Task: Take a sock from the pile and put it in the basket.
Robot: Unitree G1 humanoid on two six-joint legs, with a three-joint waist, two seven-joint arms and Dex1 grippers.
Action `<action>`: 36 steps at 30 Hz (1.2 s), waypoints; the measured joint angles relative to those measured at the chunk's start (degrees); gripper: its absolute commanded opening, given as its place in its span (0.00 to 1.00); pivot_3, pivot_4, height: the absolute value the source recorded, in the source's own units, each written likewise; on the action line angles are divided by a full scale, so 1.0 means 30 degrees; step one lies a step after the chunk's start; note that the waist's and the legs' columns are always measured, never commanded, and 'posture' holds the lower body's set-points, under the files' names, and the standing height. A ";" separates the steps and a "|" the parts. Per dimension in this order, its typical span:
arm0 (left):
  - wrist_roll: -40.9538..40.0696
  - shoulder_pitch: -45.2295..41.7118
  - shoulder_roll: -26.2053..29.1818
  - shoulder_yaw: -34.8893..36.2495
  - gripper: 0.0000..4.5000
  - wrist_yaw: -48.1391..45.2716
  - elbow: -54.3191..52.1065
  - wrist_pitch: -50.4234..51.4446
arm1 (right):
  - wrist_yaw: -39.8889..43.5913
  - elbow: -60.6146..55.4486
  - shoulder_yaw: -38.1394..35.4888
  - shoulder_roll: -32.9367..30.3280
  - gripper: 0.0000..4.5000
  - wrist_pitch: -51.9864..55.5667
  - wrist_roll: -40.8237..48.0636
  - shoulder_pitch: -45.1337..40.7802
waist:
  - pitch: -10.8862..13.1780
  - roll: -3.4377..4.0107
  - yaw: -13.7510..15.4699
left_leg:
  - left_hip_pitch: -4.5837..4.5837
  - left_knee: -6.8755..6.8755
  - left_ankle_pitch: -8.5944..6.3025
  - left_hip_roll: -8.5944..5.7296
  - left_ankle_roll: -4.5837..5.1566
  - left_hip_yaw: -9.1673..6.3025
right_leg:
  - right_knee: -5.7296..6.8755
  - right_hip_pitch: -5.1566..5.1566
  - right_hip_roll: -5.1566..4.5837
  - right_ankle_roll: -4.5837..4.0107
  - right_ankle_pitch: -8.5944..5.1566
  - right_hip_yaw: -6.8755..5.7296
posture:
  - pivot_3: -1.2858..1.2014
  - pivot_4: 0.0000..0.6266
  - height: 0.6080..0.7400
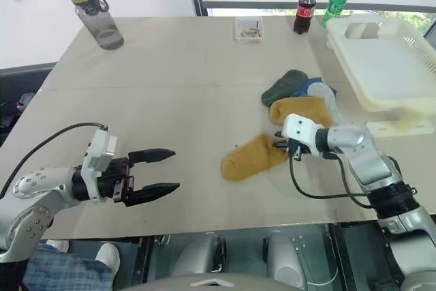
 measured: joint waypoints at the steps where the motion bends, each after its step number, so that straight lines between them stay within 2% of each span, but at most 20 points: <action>1: 0.0016 -0.0004 0.0000 -0.0003 1.00 -0.0009 0.0010 -0.0005 | 0.0325 0.0267 0.0109 -0.0019 0.30 -0.0033 -0.0032 -0.0273 | -0.0001 0.0001 0.0023 | 0.0004 0.0000 0.0000 0.0000 0.0000 0.0004 | 0.0000 0.0003 -0.0006 0.0000 0.0000 0.0002 | 0.52 0.24 1.00; 5: 0.0065 0.0091 -0.0001 0.0005 1.00 -0.0021 0.0008 -0.0206 | 0.1895 0.0533 0.0330 -0.0378 0.30 0.0912 0.0092 -0.0726 | -0.0009 -0.0004 0.0262 | 0.0004 0.0001 -0.0001 0.0000 0.0000 -0.0009 | -0.0007 0.0010 -0.0022 -0.0001 0.0000 -0.0015 | 0.52 0.24 1.00; 8: 0.0086 0.0542 -0.0059 0.0035 1.00 0.0014 -0.0003 -0.0296 | 0.1748 -0.0187 -0.0254 0.0190 0.30 0.3095 0.0799 -0.0128 | -0.0024 -0.0030 0.0282 | 0.0003 -0.0001 -0.0001 0.0001 -0.0001 -0.0017 | -0.0009 0.0015 -0.0097 -0.0002 0.0000 -0.0009 | 0.52 0.24 1.00; 9: 0.0087 0.0624 -0.0065 0.0041 1.00 0.0029 -0.0008 -0.0333 | 0.1579 -0.0553 -0.0389 0.0408 0.18 0.3707 0.0976 0.0126 | -0.0031 -0.0037 0.0277 | 0.0004 -0.0001 -0.0001 0.0003 -0.0002 -0.0021 | -0.0007 0.0016 -0.0098 -0.0003 0.0000 -0.0009 | 0.52 0.24 1.00; 11: 0.0089 0.0795 -0.0138 0.0066 1.00 0.0148 -0.0060 -0.0412 | 0.1074 -0.2066 -0.0703 0.0819 0.01 0.5283 0.1504 0.1116 | -0.0041 -0.0035 0.0201 | 0.0008 -0.0003 -0.0002 0.0015 -0.0003 -0.0022 | -0.0002 0.0014 -0.0097 -0.0004 0.0000 0.0009 | 0.52 0.24 1.00; 17: 0.0111 0.1069 -0.0293 0.0067 1.00 0.0275 -0.0179 -0.0673 | -0.1218 -0.5637 -0.1363 0.2265 0.01 0.9308 0.2540 0.3127 | -0.0064 -0.0039 0.0124 | 0.0044 -0.0006 -0.0003 0.0034 -0.0006 -0.0029 | 0.0023 0.0027 -0.0090 -0.0009 0.0001 0.0046 | 0.52 0.24 1.00; 19: 0.0190 0.1148 -0.0395 0.0050 1.00 0.0411 -0.0178 -0.0688 | -0.2583 -0.6529 -0.1848 0.3310 0.01 1.0598 0.2793 0.3791 | -0.0091 -0.0074 0.0093 | 0.0054 -0.0009 -0.0003 0.0037 -0.0007 -0.0029 | 0.0024 0.0034 -0.0087 -0.0010 0.0001 0.0051 | 0.52 0.24 1.00; 25: 0.0218 0.1029 -0.0442 0.0003 1.00 0.0444 -0.0174 -0.0702 | -0.5823 -0.7410 -0.2141 0.5990 0.01 1.2748 0.3089 0.4267 | -0.0097 -0.0077 -0.0362 | 0.0284 -0.0051 -0.0003 0.0047 -0.0012 -0.0011 | 0.0025 0.0218 -0.0089 -0.0031 0.0007 0.0079 | 0.52 0.24 1.00; 28: 0.0251 0.0884 -0.0442 -0.0080 1.00 0.0438 -0.0158 -0.0702 | -0.6836 -0.7417 -0.2116 0.6922 0.01 1.3046 0.3100 0.4261 | -0.0095 -0.0071 -0.0357 | 0.0294 -0.0054 -0.0003 0.0054 -0.0013 -0.0015 | 0.0032 0.0216 -0.0082 -0.0036 0.0007 0.0072 | 0.52 0.24 1.00; 35: 0.0350 0.0668 -0.0440 -0.0174 1.00 0.0405 -0.0083 -0.0699 | -0.6693 -0.7652 -0.1391 0.5966 0.01 1.2449 0.3159 0.4180 | -0.0092 -0.0067 -0.0285 | 0.0268 -0.0057 -0.0005 0.0042 -0.0015 -0.0019 | -0.0008 0.0209 -0.0105 -0.0037 0.0007 0.0061 | 0.52 0.24 1.00; 36: 0.0369 0.0535 -0.0440 -0.0328 1.00 0.0397 -0.0058 -0.0700 | -0.5976 -0.7638 -0.0917 0.4883 0.01 1.1687 0.3127 0.4074 | -0.0083 -0.0052 -0.0253 | 0.0263 -0.0057 -0.0006 0.0033 -0.0014 -0.0020 | -0.0014 0.0208 -0.0114 -0.0037 0.0007 0.0058 | 0.52 0.24 1.00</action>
